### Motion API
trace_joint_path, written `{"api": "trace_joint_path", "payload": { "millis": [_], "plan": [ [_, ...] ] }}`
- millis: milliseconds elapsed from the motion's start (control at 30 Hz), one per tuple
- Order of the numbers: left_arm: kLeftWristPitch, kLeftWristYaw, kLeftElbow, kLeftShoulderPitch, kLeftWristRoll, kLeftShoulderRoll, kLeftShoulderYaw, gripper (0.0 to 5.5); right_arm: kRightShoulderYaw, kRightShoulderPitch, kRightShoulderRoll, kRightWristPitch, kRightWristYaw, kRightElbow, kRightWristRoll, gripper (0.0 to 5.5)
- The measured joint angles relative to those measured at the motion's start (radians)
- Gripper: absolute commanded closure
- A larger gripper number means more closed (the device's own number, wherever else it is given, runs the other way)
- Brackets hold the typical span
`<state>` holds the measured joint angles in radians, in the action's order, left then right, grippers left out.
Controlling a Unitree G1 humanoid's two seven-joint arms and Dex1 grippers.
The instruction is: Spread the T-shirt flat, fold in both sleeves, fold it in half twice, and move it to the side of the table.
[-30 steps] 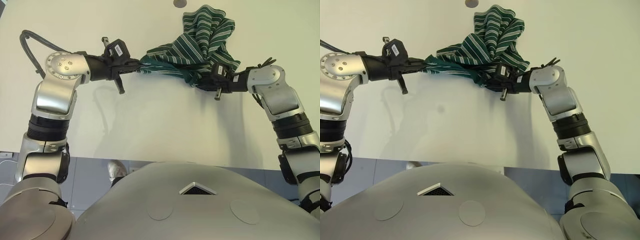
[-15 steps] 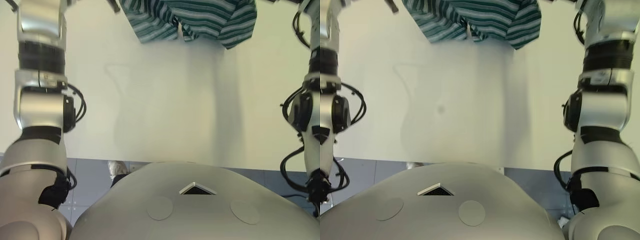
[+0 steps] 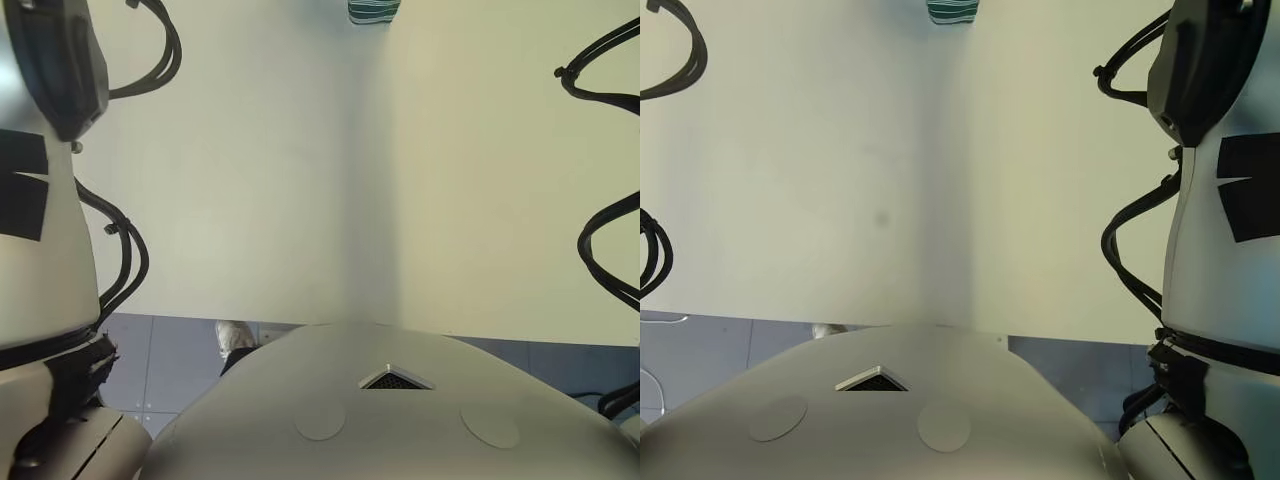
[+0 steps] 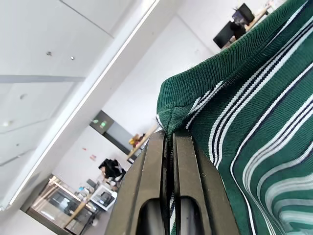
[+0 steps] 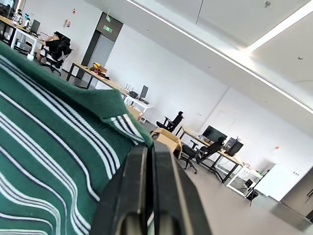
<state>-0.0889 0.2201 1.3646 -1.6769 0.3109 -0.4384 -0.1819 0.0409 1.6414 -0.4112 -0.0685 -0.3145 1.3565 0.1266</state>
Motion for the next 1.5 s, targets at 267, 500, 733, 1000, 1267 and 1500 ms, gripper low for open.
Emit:
{"api": "trace_joint_path", "payload": {
  "millis": [267,500,733,1000,1267,1500],
  "plan": [
    [-0.049,0.575,-0.011,0.036,-0.057,-0.047,0.047,5.5,0.04,-0.017,-0.126,-0.117,-0.42,-0.006,0.072,5.47],
    [0.307,1.203,-0.635,0.456,-0.53,-0.298,0.024,5.5,0.067,-0.435,-0.343,0.085,-1.049,-0.492,-0.193,5.47],
    [0.469,1.28,-1.37,1.078,-0.648,-0.458,-0.074,5.5,0.181,-1.072,-0.532,0.32,-1.212,-1.147,-0.456,5.47],
    [0.545,0.988,-1.881,1.601,-0.282,-0.547,-0.285,4.33,0.372,-1.579,-0.552,0.519,-0.952,-1.76,-0.314,4.49],
    [0.877,1.031,-1.954,1.368,-0.813,-0.469,0.125,4.09,0.142,-1.41,-0.555,0.72,-1.025,-1.748,-0.612,3.71],
    [0.715,0.759,-1.565,1.243,-0.513,-0.348,-0.088,5.17,0.231,-1.117,-0.176,0.667,-0.658,-1.33,-0.446,4.84]
  ]
}}
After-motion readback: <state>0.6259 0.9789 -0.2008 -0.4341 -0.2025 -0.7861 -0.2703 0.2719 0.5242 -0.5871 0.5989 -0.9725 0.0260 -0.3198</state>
